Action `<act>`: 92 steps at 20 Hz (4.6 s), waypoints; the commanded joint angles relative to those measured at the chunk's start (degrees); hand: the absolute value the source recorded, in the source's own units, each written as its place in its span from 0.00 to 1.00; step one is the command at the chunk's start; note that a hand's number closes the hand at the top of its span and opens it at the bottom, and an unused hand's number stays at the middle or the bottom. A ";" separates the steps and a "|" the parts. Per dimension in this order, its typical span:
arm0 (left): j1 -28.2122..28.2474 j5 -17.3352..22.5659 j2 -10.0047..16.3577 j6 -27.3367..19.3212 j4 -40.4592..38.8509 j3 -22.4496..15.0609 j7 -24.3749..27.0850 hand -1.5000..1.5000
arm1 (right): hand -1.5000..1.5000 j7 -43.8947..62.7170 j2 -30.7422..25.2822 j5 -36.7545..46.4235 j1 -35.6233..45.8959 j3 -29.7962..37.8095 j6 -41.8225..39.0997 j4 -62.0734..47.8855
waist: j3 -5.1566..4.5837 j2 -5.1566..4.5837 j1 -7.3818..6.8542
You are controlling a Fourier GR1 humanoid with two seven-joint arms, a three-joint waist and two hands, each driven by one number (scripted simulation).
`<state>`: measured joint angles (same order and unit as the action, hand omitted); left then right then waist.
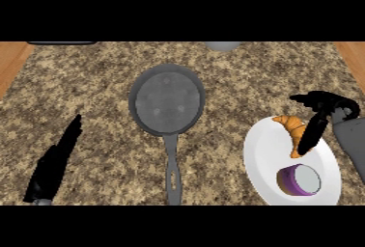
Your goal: Pick the croissant from the plate and place it in the pan
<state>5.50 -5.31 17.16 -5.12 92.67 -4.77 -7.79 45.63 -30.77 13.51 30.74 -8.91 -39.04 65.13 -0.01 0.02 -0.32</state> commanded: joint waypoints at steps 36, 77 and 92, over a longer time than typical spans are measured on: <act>-2.11 -5.74 -6.16 3.66 -2.48 3.34 1.79 0.50 | 1.00 -25.90 7.52 24.75 5.31 -3.62 7.26 -11.60 | 0.03 -0.43 -1.33; -4.96 -7.08 -6.55 6.94 -0.30 2.56 -1.20 0.50 | 1.00 -43.25 30.73 22.05 39.60 -4.34 48.33 -42.06 | -0.02 -1.29 -5.22; -11.13 -7.04 -7.07 8.27 -3.49 1.86 -1.18 0.50 | 0.00 -47.26 30.77 0.60 33.86 2.34 42.57 -47.26 | 0.13 -2.50 -9.48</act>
<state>-4.16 -12.36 10.01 3.17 89.45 -3.29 -8.22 1.88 -0.02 20.02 66.42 -8.93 2.29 17.26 0.04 -2.53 -9.68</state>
